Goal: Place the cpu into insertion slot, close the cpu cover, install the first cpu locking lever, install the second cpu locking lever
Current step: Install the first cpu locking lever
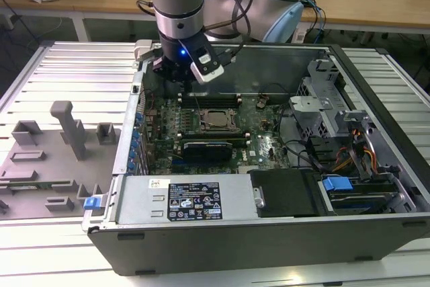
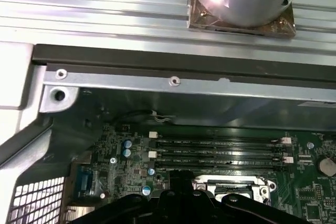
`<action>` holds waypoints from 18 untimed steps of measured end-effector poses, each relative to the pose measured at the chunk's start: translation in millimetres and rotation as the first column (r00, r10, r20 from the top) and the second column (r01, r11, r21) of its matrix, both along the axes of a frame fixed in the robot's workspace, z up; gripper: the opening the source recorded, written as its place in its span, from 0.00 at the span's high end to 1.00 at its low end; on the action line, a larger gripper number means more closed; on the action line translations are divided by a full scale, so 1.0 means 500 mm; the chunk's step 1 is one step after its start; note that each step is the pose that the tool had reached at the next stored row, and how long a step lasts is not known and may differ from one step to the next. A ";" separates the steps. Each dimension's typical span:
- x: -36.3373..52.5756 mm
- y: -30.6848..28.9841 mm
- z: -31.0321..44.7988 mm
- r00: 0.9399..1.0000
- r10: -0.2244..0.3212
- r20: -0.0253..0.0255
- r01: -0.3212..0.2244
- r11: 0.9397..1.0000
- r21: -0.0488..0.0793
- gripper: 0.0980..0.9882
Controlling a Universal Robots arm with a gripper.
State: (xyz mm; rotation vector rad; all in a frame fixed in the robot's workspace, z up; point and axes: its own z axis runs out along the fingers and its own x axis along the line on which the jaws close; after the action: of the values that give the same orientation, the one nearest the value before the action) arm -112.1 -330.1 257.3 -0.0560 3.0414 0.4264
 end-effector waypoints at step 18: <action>0.099 0.000 -0.011 0.999 -0.035 0.001 0.035 0.999 0.002 0.99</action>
State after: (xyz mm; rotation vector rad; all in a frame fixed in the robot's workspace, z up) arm -62.5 -330.1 251.9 -0.0034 3.0364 0.4261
